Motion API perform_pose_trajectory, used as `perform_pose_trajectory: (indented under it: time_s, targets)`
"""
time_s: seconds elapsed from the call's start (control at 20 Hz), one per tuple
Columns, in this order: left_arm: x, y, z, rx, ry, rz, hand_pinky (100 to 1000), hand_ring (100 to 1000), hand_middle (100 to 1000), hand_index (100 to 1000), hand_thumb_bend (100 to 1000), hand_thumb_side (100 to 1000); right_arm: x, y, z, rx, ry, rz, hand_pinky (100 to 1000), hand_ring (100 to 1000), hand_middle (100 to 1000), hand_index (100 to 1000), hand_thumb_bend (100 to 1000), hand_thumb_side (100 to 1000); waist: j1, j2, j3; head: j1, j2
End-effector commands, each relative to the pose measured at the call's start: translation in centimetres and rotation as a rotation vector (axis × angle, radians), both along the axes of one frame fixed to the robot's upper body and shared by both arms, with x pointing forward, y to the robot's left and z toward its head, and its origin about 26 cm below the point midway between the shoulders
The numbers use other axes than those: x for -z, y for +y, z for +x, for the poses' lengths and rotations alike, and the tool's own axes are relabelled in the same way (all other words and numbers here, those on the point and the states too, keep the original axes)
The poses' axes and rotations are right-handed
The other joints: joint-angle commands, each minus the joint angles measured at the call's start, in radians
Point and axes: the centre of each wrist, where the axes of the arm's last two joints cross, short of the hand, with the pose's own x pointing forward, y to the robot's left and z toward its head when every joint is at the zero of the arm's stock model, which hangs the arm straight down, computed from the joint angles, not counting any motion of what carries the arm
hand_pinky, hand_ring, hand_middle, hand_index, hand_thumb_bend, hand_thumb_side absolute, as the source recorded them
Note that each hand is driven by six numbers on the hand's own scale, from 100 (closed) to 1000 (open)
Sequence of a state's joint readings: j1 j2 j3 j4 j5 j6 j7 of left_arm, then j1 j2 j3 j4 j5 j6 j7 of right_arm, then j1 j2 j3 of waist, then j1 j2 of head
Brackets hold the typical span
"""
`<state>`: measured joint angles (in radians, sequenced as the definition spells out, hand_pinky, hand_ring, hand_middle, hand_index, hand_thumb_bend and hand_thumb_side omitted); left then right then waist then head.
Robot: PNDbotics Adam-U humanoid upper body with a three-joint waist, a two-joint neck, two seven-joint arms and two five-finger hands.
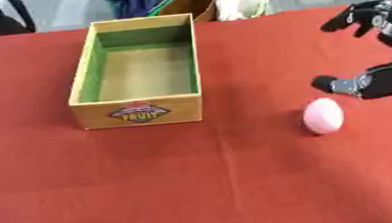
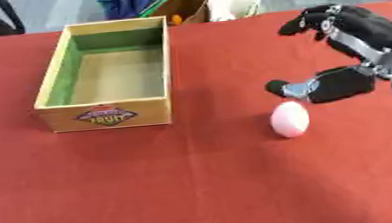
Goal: Pick up objects on the table and place them in the box.
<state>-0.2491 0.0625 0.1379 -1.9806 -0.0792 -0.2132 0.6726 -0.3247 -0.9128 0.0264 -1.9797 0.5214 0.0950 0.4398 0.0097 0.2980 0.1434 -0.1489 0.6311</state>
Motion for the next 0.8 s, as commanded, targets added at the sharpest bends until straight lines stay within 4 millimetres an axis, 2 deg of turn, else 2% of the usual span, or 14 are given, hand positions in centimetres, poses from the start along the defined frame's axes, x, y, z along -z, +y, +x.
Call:
perform_pose_trajectory:
  time_s: [0.05,0.25,0.4,0.45,0.5,0.8]
  targets:
    - [-0.8,0.2,-0.2,0.0,-0.026,0.026,553,518,441,596,100,653,-1.4,0.1,-0.5,0.003,0.041,-0.091,726,844,730,937,490,543,-0.003,-0.021,0.002,-0.004,-0.007]
    - [-0.8,0.2,-0.2,0.001,-0.026,0.025,553,518,441,596,100,654,-1.2,0.1,-0.4,0.016,0.135,-0.115,740,860,737,969,476,511,-0.004,-0.02,0.005,-0.005,-0.011]
    - [-0.8,0.2,-0.2,0.002,-0.026,0.025,554,519,441,596,100,653,-1.1,-0.2,-0.2,0.041,0.187,-0.13,743,861,720,993,515,488,-0.006,-0.02,0.006,-0.005,-0.011]
    - [-0.8,0.2,-0.2,0.003,-0.026,0.026,554,519,441,596,100,654,-1.0,-0.3,-0.1,0.055,0.201,-0.136,745,861,710,994,500,458,-0.006,-0.02,0.007,-0.005,-0.011]
    - [-0.8,0.2,-0.2,0.003,-0.026,0.026,553,518,441,596,100,653,-1.0,-0.5,0.1,0.067,0.213,-0.142,746,861,708,995,522,477,-0.007,-0.02,0.007,-0.006,-0.011]
    - [-0.7,0.1,-0.2,0.006,-0.026,0.025,553,518,441,596,100,654,0.0,-1.6,1.1,0.141,0.289,-0.197,749,880,767,1000,521,460,-0.007,-0.02,0.01,-0.01,-0.013]
